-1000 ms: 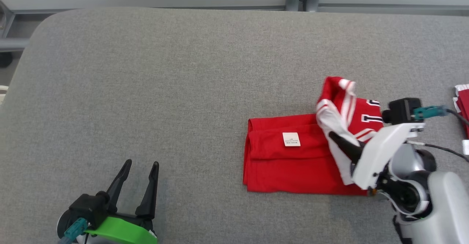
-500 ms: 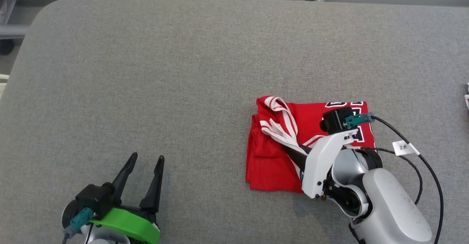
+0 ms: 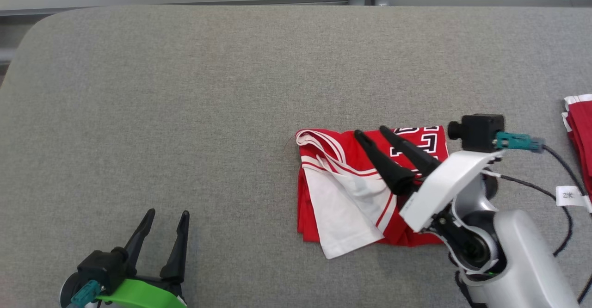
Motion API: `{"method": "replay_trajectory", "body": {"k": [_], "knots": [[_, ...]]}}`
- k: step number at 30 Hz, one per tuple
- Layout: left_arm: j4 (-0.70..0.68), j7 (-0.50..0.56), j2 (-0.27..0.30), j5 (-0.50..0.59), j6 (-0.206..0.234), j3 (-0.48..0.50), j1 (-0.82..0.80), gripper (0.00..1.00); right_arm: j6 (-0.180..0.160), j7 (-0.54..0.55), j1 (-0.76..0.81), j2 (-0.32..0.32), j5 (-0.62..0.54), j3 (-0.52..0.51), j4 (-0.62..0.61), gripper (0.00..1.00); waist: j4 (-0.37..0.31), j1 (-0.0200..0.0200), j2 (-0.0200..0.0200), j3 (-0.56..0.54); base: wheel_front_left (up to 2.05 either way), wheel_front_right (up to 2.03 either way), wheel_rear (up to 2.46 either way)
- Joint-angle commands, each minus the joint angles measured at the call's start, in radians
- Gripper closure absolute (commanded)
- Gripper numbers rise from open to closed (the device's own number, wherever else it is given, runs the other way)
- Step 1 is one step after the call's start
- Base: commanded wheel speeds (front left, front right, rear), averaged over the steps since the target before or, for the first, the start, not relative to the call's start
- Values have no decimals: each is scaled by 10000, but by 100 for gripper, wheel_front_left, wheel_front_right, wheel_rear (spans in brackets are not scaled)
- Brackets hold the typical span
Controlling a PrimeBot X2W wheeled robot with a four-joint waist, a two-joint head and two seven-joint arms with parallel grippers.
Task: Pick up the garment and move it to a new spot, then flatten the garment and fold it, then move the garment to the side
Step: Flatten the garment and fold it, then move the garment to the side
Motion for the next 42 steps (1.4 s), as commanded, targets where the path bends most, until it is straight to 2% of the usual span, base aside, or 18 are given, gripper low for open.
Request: {"method": "replay_trajectory", "body": {"k": [1, 2, 3, 5, 9, 14, 17, 24, 25, 26, 27, 37, 42], "knots": [[-60, -28, 83, 65, -25, 72, 110, 0, 4, 110, 182, -48, -258, -234, -242, 0, -167, 0, 71, 79, 0, 0, 0], [-128, -28, 107, 85, -25, 148, 149, 0, 4, 291, 305, -53, -491, -548, -564, 0, -228, 0, 71, 136, 0, 0, 0], [-283, -28, 154, 92, -25, 248, 141, 0, 4, 749, 559, -111, -1006, -1334, -1008, 0, -313, 0, 71, 285, 0, 0, 0], [-489, -28, 171, 163, -25, 265, 6, 0, 5, 1475, 863, -540, -1778, -2392, -1283, 0, -348, 0, 71, 475, 0, 0, 0], [-620, -26, 143, 187, -25, 188, -169, 0, 4, 2216, 1115, -1037, -2220, -3139, -1032, 0, -340, 0, 71, 654, 0, 0, 0], [-642, -26, 95, 189, -13, 96, -235, 0, 5, 2713, 977, -958, -1998, -3408, -408, 0, -289, 0, 71, 755, 0, 0, 0], [-584, -28, 70, 167, -13, 24, -322, 0, 5, 2970, 756, -740, -1571, -3330, 58, 0, -208, 0, 71, 790, 0, 0, 0], [-475, -27, -51, 163, -11, -111, -491, 0, 4, 3326, 307, -783, -1097, -3086, 1160, 0, 116, 0, 71, 796, 0, 0, 0], [-460, -28, -66, 169, -11, -120, -515, 0, 4, 3312, 246, -827, -1103, -3042, 1247, 13, 165, 0, 71, 787, 0, 0, 0], [-447, -28, -89, 166, -11, -127, -542, 0, 4, 3268, 186, -861, -1077, -3010, 1314, 58, 213, 0, 71, 776, 0, 0, 0], [-429, -27, -107, 159, -11, -121, -562, 0, 4, 3251, 135, -891, -994, -2936, 1333, 98, 254, 0, 71, 758, 0, 0, 0], [-315, -28, -379, 111, -10, -87, -348, 0, 4, 3195, 168, -1492, -393, -2294, 145, 100, 433, 0, 71, 368, 0, 0, 0], [-326, -27, -481, 196, -9, -60, -238, 0, 4, 3561, 425, -1622, -104, -1843, -1210, 100, 373, 0, 71, 214, 0, 0, 0]]}}
